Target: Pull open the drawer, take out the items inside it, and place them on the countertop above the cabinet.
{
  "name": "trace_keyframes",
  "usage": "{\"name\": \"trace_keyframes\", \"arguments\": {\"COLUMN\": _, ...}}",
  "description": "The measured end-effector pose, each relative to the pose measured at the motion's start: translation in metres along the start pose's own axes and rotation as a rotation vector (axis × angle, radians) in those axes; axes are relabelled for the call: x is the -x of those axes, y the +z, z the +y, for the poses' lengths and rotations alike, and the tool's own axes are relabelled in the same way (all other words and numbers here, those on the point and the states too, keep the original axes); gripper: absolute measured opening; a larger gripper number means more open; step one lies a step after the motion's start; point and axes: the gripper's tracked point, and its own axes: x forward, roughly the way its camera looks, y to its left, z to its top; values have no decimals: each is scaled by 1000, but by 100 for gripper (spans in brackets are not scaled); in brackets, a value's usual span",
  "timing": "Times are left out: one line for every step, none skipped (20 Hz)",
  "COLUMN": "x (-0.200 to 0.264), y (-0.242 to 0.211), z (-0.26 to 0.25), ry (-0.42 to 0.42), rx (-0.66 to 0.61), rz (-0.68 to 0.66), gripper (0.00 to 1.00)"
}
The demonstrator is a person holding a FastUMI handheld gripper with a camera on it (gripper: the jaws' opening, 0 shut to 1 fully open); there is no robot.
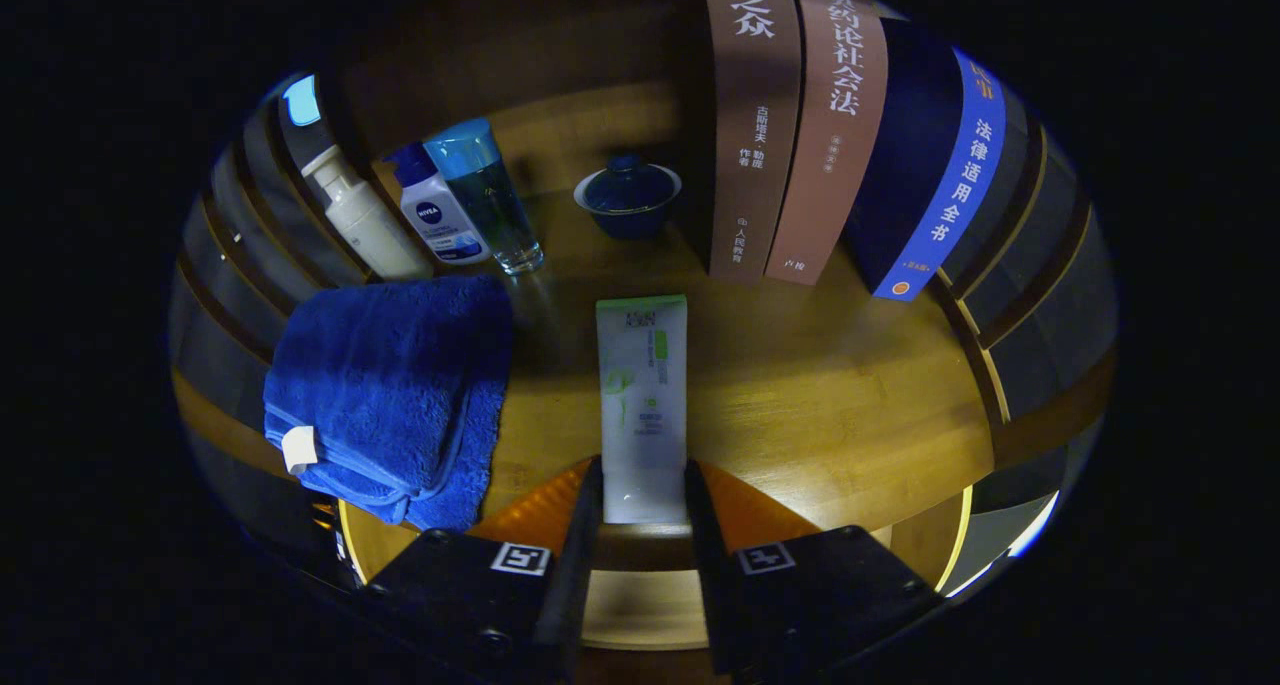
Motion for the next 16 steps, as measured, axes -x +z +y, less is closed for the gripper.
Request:
{"name": "trace_keyframes", "arguments": {"x": 2, "y": 0, "z": 0, "ry": -3, "rx": -4, "rz": -2, "gripper": 70}}
{"name": "trace_keyframes", "arguments": {"x": 4, "y": -3, "z": -1, "ry": -3, "rx": -4, "rz": -1, "gripper": 81}}
{"name": "trace_keyframes", "arguments": {"x": 7, "y": -5, "z": -2, "ry": -8, "rx": -3, "rz": 2, "gripper": 91}}
{"name": "trace_keyframes", "arguments": {"x": 8, "y": -8, "z": -3, "ry": -10, "rx": -5, "rz": 5, "gripper": 100}}
{"name": "trace_keyframes", "arguments": {"x": 12, "y": -10, "z": -4, "ry": -8, "rx": -12, "rz": 3, "gripper": 100}}
{"name": "trace_keyframes", "arguments": {"x": 17, "y": -13, "z": -5, "ry": -6, "rx": -22, "rz": -8, "gripper": 100}}
{"name": "trace_keyframes", "arguments": {"x": 25, "y": -15, "z": -4, "ry": 2, "rx": -30, "rz": -29, "gripper": 100}}
{"name": "trace_keyframes", "arguments": {"x": 36, "y": -18, "z": -3, "ry": 12, "rx": -36, "rz": -59, "gripper": 100}}
{"name": "trace_keyframes", "arguments": {"x": 49, "y": -21, "z": -1, "ry": 21, "rx": -37, "rz": -98, "gripper": 100}}
{"name": "trace_keyframes", "arguments": {"x": 63, "y": -27, "z": 2, "ry": 35, "rx": -25, "rz": -136, "gripper": 100}}
{"name": "trace_keyframes", "arguments": {"x": 80, "y": -36, "z": 5, "ry": 52, "rx": -12, "rz": -178, "gripper": 99}}
{"name": "trace_keyframes", "arguments": {"x": 96, "y": -44, "z": 8, "ry": 64, "rx": 2, "rz": -225, "gripper": 99}}
{"name": "trace_keyframes", "arguments": {"x": 114, "y": -53, "z": 13, "ry": 84, "rx": 10, "rz": -276, "gripper": 100}}
{"name": "trace_keyframes", "arguments": {"x": 132, "y": -63, "z": 20, "ry": 110, "rx": 13, "rz": -332, "gripper": 100}}
{"name": "trace_keyframes", "arguments": {"x": 149, "y": -73, "z": 22, "ry": 126, "rx": 13, "rz": -393, "gripper": 100}}
{"name": "trace_keyframes", "arguments": {"x": 163, "y": -87, "z": 23, "ry": 129, "rx": 14, "rz": -450, "gripper": 100}}
